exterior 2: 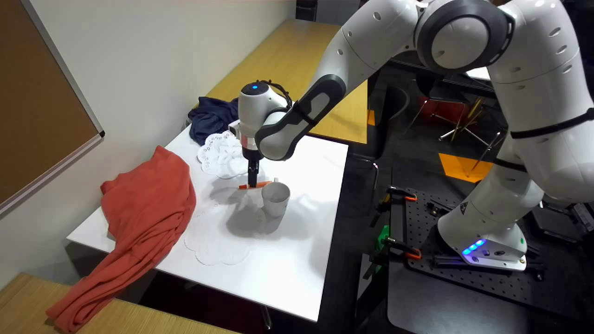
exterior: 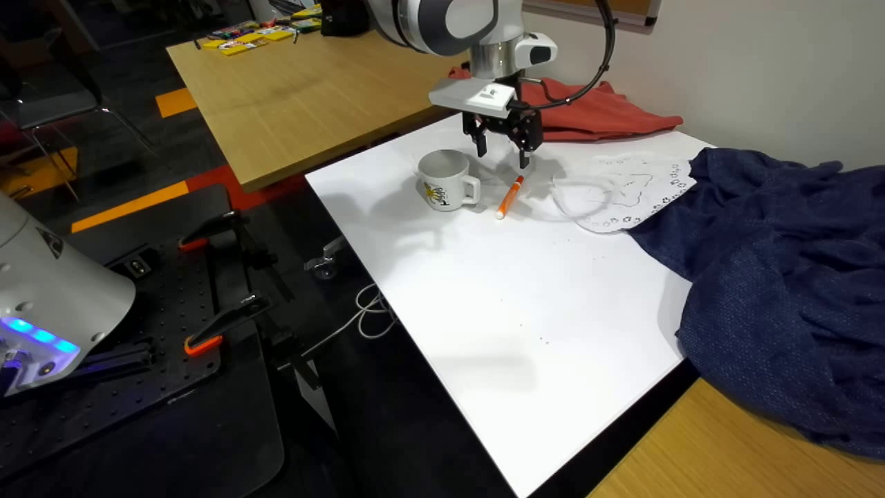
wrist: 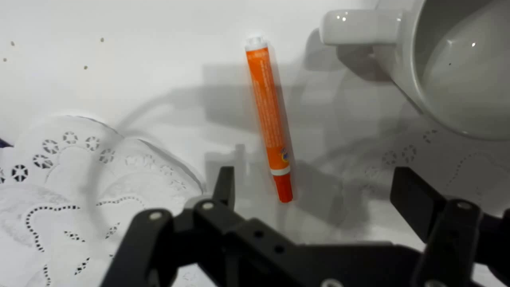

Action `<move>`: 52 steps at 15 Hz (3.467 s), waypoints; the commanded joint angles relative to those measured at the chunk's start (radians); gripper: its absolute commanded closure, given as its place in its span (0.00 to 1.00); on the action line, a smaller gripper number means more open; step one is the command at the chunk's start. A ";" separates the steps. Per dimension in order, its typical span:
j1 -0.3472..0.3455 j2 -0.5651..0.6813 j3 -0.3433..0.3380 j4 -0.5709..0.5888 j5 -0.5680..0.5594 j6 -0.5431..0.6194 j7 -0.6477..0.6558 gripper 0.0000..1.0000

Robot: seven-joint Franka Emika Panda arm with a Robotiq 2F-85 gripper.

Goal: Put the marker in the mug

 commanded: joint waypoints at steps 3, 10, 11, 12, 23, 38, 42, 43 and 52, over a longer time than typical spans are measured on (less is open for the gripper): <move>-0.015 0.076 0.004 0.078 -0.026 -0.007 -0.008 0.00; -0.012 0.138 -0.002 0.135 -0.033 -0.017 -0.003 0.00; -0.011 0.146 -0.002 0.141 -0.034 -0.018 -0.002 0.00; -0.011 0.151 -0.002 0.146 -0.034 -0.019 -0.002 0.00; -0.015 0.187 -0.001 0.182 -0.030 -0.023 -0.001 0.81; -0.018 -0.095 0.005 -0.039 -0.009 0.022 0.059 0.95; -0.028 -0.236 0.005 -0.180 -0.012 0.042 0.042 0.95; -0.026 -0.267 -0.001 -0.210 -0.015 0.043 0.047 0.95; -0.052 -0.535 0.002 -0.486 0.007 0.040 0.022 0.95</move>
